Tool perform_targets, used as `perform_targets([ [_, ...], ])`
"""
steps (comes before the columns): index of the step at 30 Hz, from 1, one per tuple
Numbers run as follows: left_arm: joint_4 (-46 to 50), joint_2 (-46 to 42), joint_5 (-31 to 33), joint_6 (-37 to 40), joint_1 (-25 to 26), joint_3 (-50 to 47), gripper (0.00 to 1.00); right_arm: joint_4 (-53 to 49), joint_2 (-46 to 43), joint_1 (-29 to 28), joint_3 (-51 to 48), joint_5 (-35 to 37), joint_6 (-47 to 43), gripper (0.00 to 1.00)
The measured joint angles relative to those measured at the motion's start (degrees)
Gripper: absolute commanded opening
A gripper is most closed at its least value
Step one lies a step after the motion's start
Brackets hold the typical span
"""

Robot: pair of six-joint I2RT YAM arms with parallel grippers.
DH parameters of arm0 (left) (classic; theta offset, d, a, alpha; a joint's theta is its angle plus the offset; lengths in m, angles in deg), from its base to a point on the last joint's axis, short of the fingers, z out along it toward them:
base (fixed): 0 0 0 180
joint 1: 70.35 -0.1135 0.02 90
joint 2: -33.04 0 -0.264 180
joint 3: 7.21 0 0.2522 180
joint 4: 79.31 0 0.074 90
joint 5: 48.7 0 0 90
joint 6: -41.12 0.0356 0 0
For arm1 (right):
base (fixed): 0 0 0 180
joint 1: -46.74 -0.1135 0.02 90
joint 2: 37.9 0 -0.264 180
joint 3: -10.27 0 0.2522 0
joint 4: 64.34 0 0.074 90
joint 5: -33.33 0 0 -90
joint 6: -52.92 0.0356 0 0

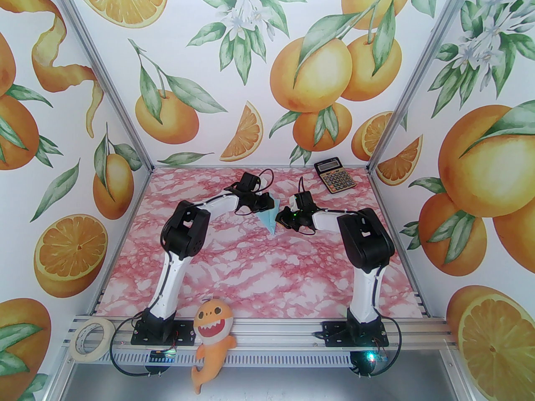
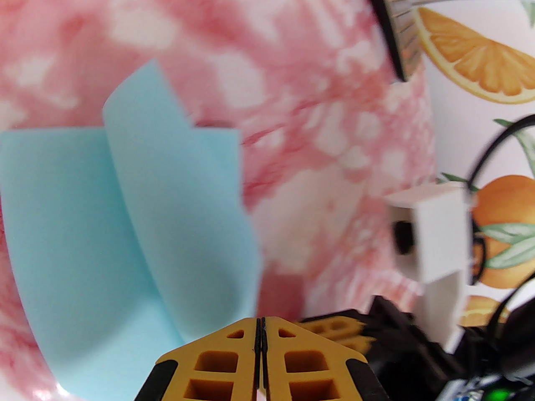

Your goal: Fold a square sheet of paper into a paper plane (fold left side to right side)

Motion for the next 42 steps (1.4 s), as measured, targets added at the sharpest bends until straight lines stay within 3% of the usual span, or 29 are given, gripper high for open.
perform_targets([
  [10, 2.47, 1.51, 0.72, 2.25, -0.22, 0.5, 0.1, -0.02, 0.0, 0.0, 0.0, 0.0, 0.0, 0.12],
  [16, 2.45, 1.86, 0.81, 2.25, -0.24, 0.55, 0.09, -0.09, -0.26, -0.02, 0.0, 0.13, -0.2, 0.19],
  [23, 2.4, 1.86, 0.83, 2.23, -0.26, 0.55, 0.09, -3.32, -2.75, -1.14, -0.42, 3.02, -2.25, 0.19],
  [29, 2.29, 1.86, 0.83, 2.21, -0.26, 0.55, 0.09, -6.47, -6.73, -2.93, -0.39, 5.57, -3.72, 0.09],
  [42, 2.19, 1.86, 0.83, 2.21, -0.2, 0.55, 0.09, -6.93, -2.56, -5.38, 4.33, 3.13, -2.97, 0.06],
])
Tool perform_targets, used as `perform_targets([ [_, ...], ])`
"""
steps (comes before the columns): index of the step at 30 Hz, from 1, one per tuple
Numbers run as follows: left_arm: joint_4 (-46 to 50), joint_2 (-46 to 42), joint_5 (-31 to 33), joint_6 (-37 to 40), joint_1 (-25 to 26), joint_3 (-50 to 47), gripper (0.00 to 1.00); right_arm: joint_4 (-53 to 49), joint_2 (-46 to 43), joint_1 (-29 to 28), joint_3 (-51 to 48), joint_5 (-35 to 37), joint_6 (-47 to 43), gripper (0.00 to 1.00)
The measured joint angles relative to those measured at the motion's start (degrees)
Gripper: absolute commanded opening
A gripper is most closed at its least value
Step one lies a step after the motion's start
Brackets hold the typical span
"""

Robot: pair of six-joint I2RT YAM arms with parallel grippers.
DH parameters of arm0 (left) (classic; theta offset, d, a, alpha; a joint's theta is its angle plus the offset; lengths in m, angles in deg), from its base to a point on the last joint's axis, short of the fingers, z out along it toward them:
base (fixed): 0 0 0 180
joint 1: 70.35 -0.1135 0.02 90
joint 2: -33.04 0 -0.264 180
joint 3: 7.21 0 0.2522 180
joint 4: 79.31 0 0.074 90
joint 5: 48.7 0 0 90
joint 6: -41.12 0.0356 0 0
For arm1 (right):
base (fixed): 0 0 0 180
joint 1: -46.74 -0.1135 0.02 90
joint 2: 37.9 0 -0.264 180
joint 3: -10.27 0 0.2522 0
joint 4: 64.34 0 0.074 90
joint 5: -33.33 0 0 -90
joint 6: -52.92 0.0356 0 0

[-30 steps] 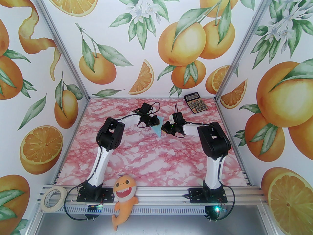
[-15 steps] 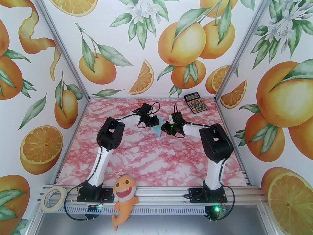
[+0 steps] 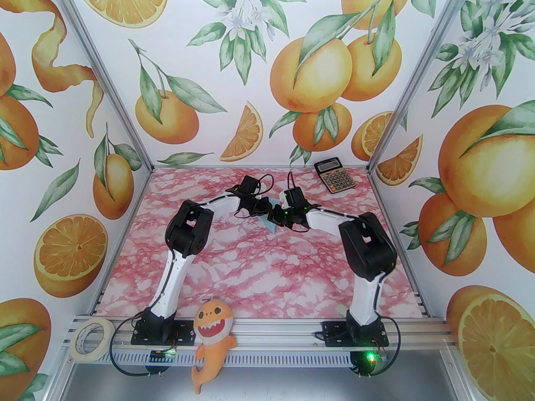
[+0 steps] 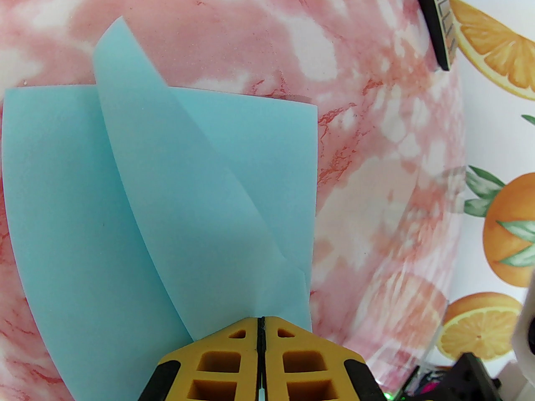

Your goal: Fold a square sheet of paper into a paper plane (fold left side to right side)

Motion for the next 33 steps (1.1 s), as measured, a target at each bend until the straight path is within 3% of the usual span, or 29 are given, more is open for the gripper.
perform_targets([
  [13, 0.04, 0.02, 0.04, -0.02, 0.11, 0.0, 0.08, 7.15, 1.97, 1.62, -5.18, -3.74, 1.92, 0.06],
  [33, 0.31, 0.02, -0.04, -0.24, 0.7, -0.07, 0.03, 17.51, -7.23, 1.73, -21.84, -4.26, 6.03, 0.04],
])
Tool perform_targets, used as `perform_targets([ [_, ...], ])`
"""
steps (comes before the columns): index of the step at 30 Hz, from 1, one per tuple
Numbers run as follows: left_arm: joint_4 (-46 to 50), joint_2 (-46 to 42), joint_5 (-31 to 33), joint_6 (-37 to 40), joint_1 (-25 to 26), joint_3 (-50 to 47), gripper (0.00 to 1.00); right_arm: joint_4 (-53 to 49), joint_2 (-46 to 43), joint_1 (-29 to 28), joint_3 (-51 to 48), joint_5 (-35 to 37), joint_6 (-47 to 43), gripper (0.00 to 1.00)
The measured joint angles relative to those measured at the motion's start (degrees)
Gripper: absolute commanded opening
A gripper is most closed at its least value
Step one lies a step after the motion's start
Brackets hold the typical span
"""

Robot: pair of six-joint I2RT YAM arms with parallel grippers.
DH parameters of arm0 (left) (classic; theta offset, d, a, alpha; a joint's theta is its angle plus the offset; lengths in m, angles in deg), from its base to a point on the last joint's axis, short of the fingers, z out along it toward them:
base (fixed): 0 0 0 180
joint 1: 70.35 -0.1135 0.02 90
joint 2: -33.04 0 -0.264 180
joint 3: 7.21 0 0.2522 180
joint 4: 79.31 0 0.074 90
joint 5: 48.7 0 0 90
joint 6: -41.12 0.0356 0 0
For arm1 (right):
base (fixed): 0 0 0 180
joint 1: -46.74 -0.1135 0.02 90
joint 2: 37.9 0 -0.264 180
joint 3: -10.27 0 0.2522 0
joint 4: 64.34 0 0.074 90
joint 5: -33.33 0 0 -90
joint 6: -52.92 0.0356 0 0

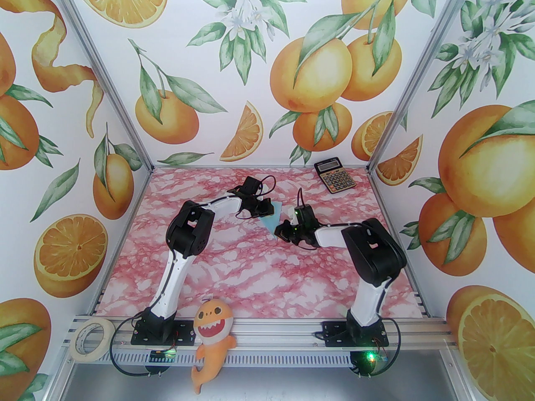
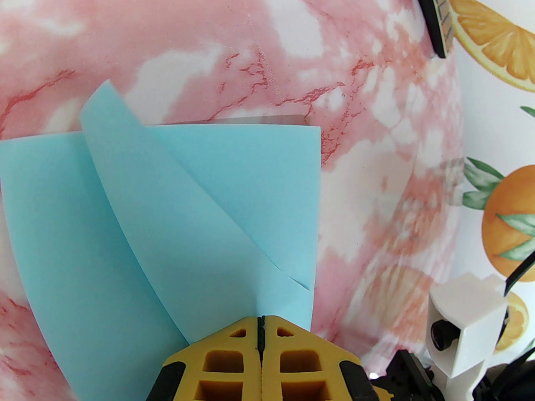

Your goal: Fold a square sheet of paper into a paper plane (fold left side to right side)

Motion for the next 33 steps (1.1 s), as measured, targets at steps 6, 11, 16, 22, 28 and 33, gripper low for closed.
perform_targets([
  [6, -0.13, 0.0, 0.13, -0.02, 0.0, -0.09, 0.02, 1.25, -2.4, -0.07, -3.74, -0.83, 0.68, 0.04],
  [11, -0.9, -0.02, 0.26, -0.04, -0.02, -0.44, 0.02, 0.94, -4.96, -0.31, -6.82, -1.6, 1.07, 0.03],
  [16, -1.62, 0.0, 0.22, -0.15, -0.07, -0.66, 0.02, -2.58, -7.13, -0.5, -7.72, -1.99, 0.92, 0.04],
  [22, -1.84, -0.02, 0.09, -0.17, -0.09, -0.74, 0.03, -5.79, -8.02, -0.28, -7.48, -2.43, 0.46, 0.04],
  [28, -3.02, -0.37, 0.07, -0.2, -0.07, -1.68, 0.04, -8.79, -6.29, 0.5, 3.93, -3.04, 0.5, 0.04],
  [33, -3.8, -0.66, 0.04, -0.22, -0.07, -2.34, 0.04, -7.65, -1.95, 0.59, 11.56, -3.02, 1.07, 0.04],
])
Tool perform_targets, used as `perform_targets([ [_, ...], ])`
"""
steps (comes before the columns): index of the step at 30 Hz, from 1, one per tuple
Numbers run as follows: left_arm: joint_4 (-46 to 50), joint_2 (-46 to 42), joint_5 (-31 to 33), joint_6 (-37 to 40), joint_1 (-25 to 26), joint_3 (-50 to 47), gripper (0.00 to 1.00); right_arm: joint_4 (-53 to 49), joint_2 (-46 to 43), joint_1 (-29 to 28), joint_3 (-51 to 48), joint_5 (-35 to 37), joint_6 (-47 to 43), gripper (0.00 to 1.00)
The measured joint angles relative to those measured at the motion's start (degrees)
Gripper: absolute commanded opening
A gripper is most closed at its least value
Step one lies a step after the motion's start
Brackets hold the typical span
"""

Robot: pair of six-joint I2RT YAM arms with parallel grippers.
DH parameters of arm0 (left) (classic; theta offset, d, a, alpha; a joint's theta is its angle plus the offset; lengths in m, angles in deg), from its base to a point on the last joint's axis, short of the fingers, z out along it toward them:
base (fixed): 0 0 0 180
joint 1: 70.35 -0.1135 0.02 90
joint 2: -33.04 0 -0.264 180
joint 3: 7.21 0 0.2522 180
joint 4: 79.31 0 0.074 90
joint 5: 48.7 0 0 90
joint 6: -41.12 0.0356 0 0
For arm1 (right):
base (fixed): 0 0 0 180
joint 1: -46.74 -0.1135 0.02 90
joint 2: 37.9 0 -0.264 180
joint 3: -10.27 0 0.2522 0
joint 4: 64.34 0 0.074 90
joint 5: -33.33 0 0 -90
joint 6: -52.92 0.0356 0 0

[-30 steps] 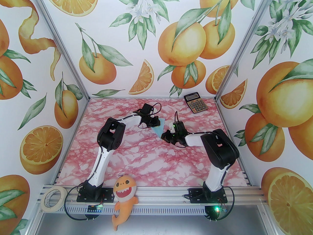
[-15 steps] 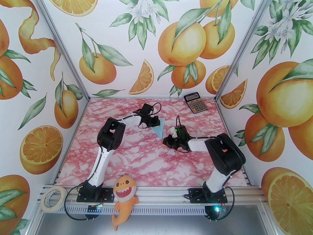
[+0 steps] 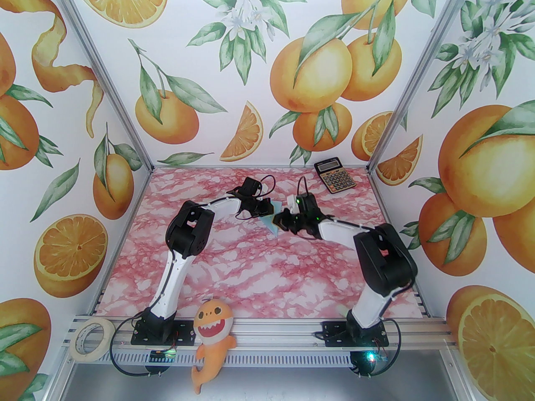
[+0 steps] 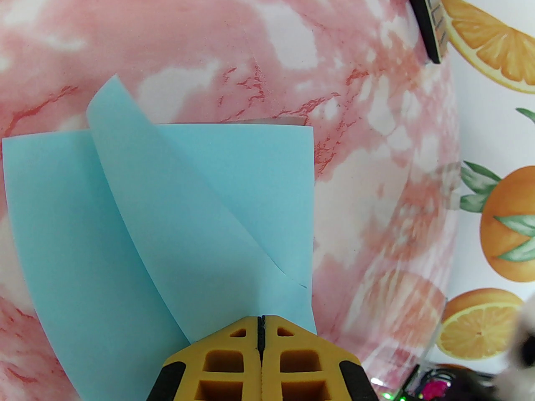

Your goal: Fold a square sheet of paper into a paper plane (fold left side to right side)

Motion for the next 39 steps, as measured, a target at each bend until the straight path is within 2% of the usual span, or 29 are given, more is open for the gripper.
perform_targets([
  [7, -0.11, -0.02, 0.04, -0.17, 0.07, -0.02, 0.06, -0.7, 6.82, 0.02, 1.68, 0.2, 0.0, 0.03],
  [18, 0.13, -0.5, -0.48, -1.05, 0.07, -0.02, 0.14, 2.75, 7.52, 0.44, -3.13, 0.2, -0.26, 0.01],
  [30, -2.32, -2.23, -3.48, -1.44, 0.04, -3.93, 0.1, 4.74, 7.52, 0.74, -4.11, -0.5, -0.24, 0.0],
  [39, -1.46, -0.13, -4.7, -0.96, -0.57, -1.49, 0.09, 10.27, 7.23, 0.76, -7.23, -1.01, -0.22, 0.0],
])
